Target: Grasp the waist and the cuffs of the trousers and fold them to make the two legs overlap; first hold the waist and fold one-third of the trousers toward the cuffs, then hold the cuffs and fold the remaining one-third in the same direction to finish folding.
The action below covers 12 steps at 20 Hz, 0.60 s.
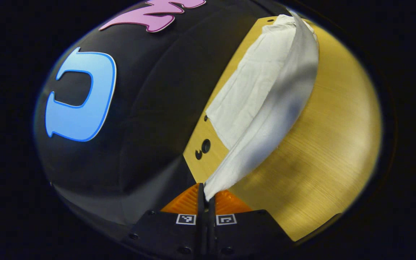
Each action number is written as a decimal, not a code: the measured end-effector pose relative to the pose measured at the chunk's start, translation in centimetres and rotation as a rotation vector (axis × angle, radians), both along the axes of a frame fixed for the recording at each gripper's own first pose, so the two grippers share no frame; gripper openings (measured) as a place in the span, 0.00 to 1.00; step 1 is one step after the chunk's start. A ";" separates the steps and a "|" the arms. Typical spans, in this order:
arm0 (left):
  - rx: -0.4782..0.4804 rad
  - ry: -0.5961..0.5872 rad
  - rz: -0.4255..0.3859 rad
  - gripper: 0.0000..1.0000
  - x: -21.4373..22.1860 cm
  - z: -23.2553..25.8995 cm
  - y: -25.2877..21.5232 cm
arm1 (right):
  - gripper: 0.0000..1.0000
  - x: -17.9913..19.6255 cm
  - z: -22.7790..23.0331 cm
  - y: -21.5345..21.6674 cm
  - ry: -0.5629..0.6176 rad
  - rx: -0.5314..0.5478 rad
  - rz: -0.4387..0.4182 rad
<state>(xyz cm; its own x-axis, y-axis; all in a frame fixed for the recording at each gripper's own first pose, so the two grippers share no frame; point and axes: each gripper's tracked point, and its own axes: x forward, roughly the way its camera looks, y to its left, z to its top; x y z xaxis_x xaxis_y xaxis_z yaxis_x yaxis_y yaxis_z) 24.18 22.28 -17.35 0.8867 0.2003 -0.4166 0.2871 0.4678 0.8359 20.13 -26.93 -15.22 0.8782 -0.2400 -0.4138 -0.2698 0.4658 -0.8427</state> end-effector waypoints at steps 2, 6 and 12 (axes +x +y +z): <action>-0.020 -0.019 0.015 0.06 2.4 1.1 0.0 | 0.05 2.8 2.4 0.9 -0.052 0.062 -0.028; -0.056 -0.028 0.068 0.06 7.9 1.2 1.1 | 0.05 8.3 3.4 2.3 -0.084 0.142 -0.057; -0.119 0.063 0.056 0.06 15.1 -3.7 -1.1 | 0.05 12.7 -0.1 1.4 -0.076 0.248 -0.132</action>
